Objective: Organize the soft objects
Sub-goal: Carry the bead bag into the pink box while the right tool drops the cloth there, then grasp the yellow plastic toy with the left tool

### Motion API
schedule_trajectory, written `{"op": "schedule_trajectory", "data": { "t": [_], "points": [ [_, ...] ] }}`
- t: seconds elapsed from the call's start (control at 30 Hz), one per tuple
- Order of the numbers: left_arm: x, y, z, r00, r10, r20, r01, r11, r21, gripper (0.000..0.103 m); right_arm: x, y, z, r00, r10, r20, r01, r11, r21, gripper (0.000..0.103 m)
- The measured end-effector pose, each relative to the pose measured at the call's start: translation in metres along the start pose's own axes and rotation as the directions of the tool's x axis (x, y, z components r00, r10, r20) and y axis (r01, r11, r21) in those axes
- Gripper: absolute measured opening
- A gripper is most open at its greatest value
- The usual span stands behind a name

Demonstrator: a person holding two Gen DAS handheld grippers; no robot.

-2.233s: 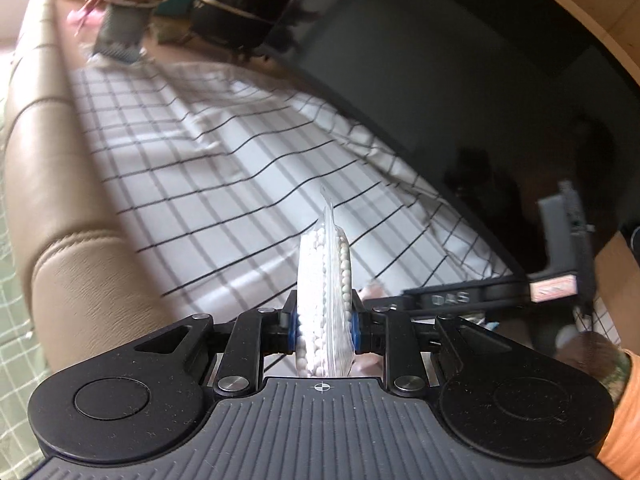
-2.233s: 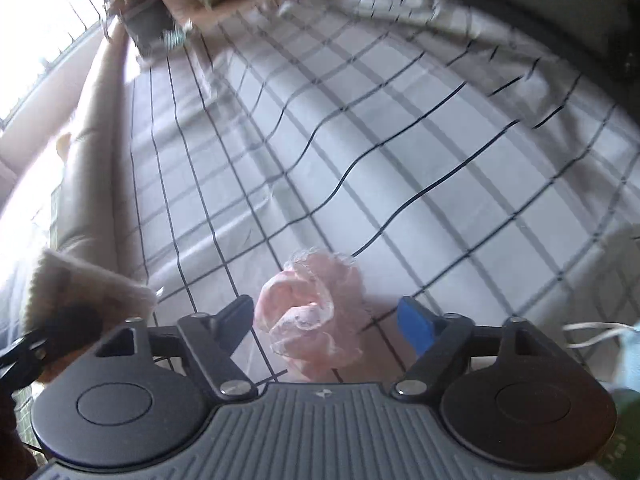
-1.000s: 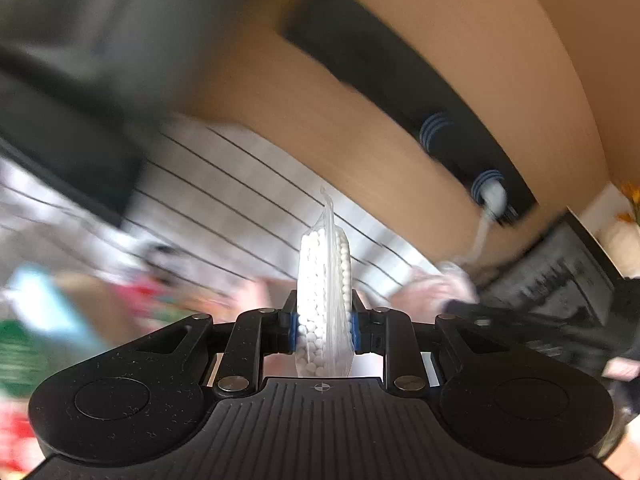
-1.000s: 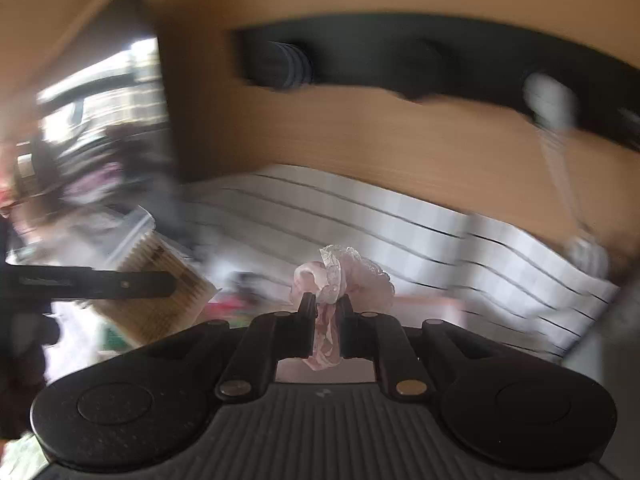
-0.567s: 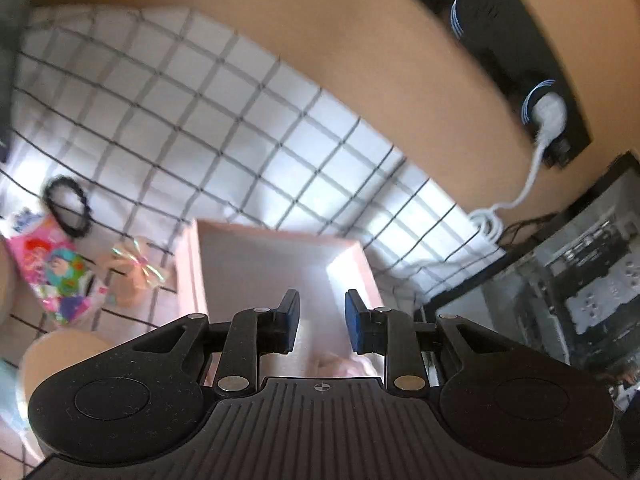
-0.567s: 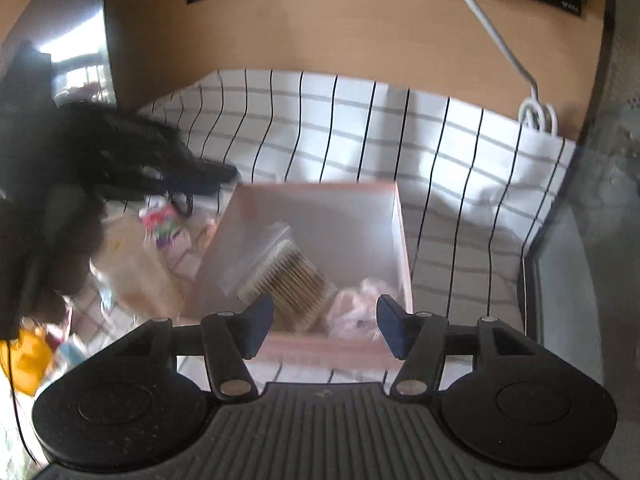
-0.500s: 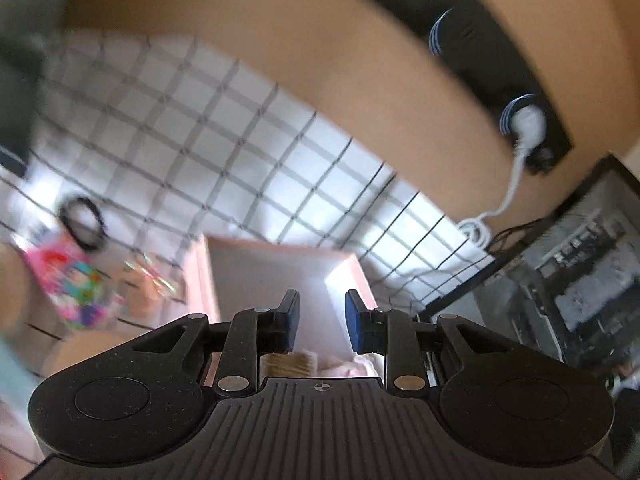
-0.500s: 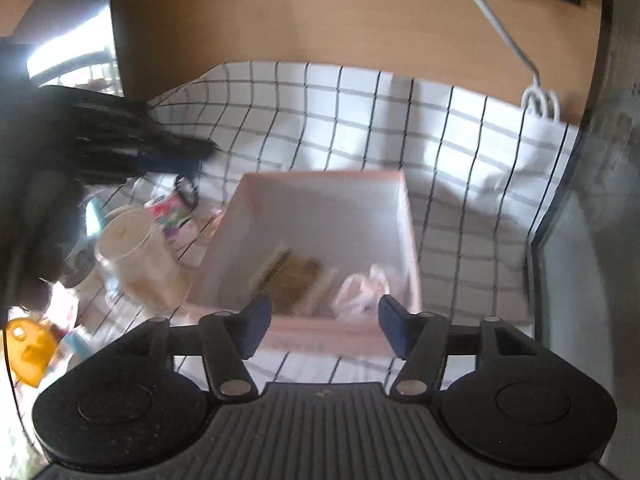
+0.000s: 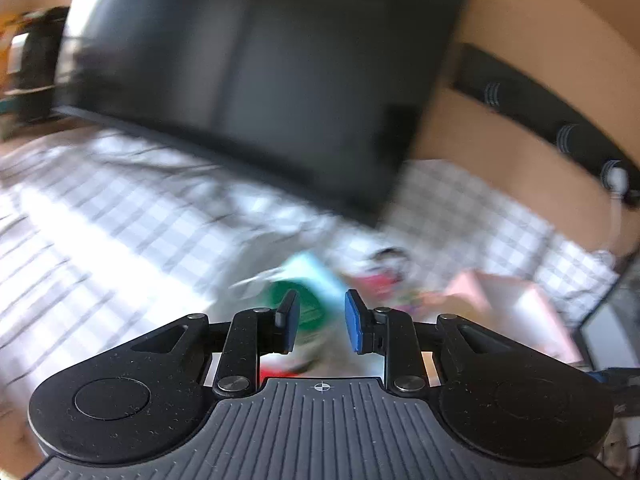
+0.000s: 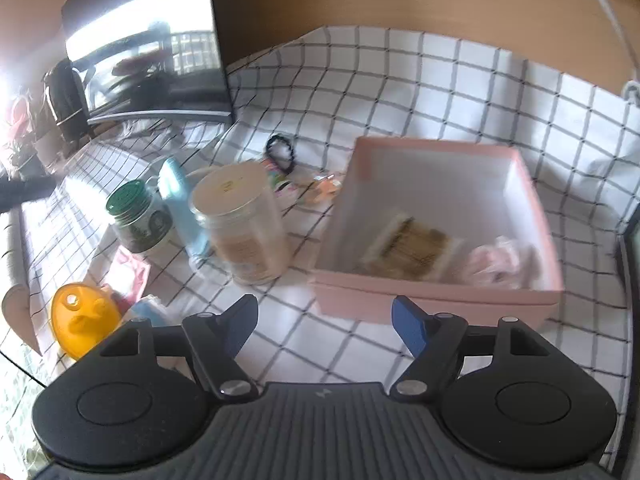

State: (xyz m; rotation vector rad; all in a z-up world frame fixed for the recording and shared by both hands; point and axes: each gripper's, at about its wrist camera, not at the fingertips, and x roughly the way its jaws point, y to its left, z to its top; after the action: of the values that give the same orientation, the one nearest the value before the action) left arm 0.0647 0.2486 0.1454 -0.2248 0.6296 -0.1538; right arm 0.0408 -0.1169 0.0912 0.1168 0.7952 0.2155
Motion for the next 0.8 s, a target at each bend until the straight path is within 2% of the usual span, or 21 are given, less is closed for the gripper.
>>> {"op": "schedule_trajectory", "data": {
  "t": [0.07,0.1,0.23,0.3,0.37,0.4,0.47,0.5,0.67,0.73,0.8],
  "points": [
    [-0.004,0.021,-0.008,0.999,0.031,-0.030,-0.032,0.999,-0.038,0.027,0.004,0.010,-0.001,1.000,0.007,-0.006,-0.007,1.000,0.002,0.074],
    [-0.005,0.029,-0.014,0.999,0.020,-0.049,-0.022,0.998,-0.056,0.027,0.005,0.015,-0.001,1.000,0.009,-0.009,-0.009,1.000,0.000,0.074],
    [-0.016,0.034,-0.037,0.989,-0.084,-0.119,0.078,0.995,-0.059,0.027,0.011,0.035,-0.004,1.000,-0.005,-0.020,0.004,0.999,-0.047,0.074],
    [-0.023,0.019,-0.046,0.987,-0.099,-0.125,0.100,0.995,0.000,0.027,0.014,0.045,-0.007,1.000,-0.019,-0.024,0.017,0.997,-0.075,0.075],
    [-0.024,-0.001,-0.058,0.988,-0.065,-0.142,0.083,0.989,0.122,0.031,0.017,0.054,-0.010,0.999,-0.019,-0.037,0.016,0.996,-0.083,0.075],
    [-0.020,-0.012,-0.065,0.988,-0.015,-0.153,0.046,0.979,0.200,0.032,0.019,0.058,-0.011,0.999,-0.014,-0.047,0.010,0.996,-0.086,0.075],
    [-0.009,-0.025,-0.075,0.984,0.068,-0.164,-0.016,0.955,0.296,0.031,0.020,0.066,-0.014,0.998,-0.006,-0.061,0.000,0.994,-0.106,0.075],
    [-0.004,-0.027,-0.078,0.981,0.092,-0.170,-0.035,0.949,0.315,0.031,0.021,0.070,-0.016,0.998,-0.006,-0.063,-0.001,0.993,-0.121,0.075],
    [0.025,-0.017,-0.092,0.960,0.140,-0.241,-0.068,0.956,0.285,0.033,0.024,0.086,-0.027,0.997,-0.027,-0.077,0.012,0.981,-0.192,0.075],
    [0.035,-0.009,-0.096,0.957,0.138,-0.256,-0.074,0.967,0.244,0.034,0.023,0.088,-0.029,0.996,-0.032,-0.079,0.015,0.978,-0.208,0.075],
    [0.042,-0.002,-0.099,0.962,0.122,-0.245,-0.072,0.976,0.205,0.035,0.021,0.090,-0.030,0.997,-0.032,-0.076,0.014,0.975,-0.224,0.075]
  ]
}}
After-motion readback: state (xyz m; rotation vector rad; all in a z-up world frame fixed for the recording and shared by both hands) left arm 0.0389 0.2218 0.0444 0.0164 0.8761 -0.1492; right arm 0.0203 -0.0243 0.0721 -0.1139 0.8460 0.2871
